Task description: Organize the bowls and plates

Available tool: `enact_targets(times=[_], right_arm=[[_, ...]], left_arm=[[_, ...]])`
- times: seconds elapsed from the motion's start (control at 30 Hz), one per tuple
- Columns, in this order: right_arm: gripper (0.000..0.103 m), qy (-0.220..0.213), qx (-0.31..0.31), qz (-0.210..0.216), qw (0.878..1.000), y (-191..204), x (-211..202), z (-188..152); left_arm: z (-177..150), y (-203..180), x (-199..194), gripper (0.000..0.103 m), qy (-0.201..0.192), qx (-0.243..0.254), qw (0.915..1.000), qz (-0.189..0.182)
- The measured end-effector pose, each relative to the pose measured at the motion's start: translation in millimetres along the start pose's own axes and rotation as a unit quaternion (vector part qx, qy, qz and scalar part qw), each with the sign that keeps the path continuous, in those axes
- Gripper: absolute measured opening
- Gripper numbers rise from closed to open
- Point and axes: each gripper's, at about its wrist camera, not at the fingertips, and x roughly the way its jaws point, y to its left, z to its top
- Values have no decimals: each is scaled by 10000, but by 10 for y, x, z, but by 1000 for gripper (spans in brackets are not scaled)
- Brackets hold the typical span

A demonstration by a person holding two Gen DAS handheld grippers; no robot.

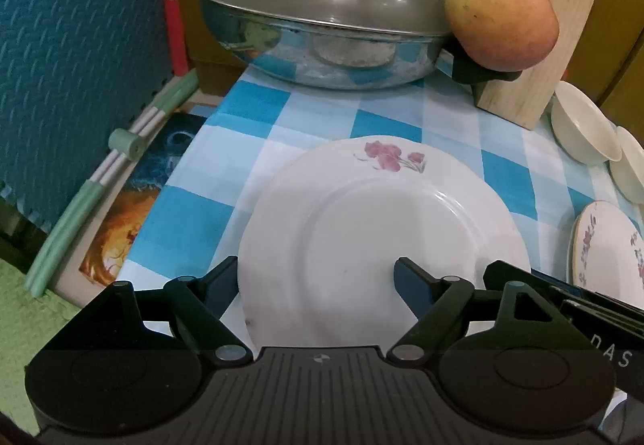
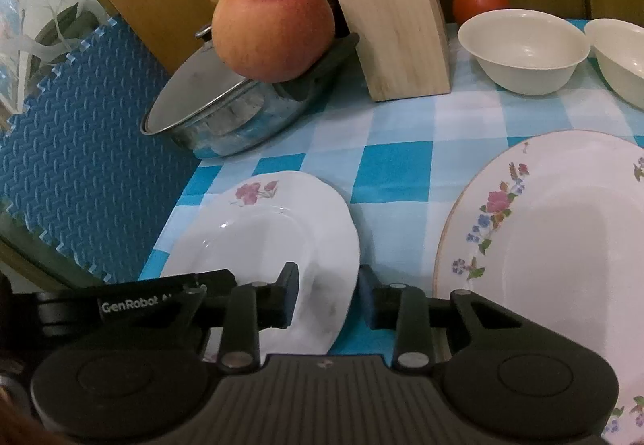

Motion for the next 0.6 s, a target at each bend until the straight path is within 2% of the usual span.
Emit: enact_targets(times=[0.1, 0.27, 0.47, 0.6], right_arm=[[30, -47, -67, -23, 10000, 23, -18, -8], [30, -112, -128, -53, 9998, 29, -96, -34], [30, -102, -209, -196, 9995, 4, -257, -84], [30, -359, -177, -272, 9988, -15, -489, -56]], left_arm=[[2, 10, -27, 81, 6, -40, 10000, 11], [-20, -57, -120, 81, -209, 134, 9996, 134], [-63, -77, -138, 81, -145, 90, 9999, -6], [-68, -179, -234, 81, -266, 142, 9995, -119]])
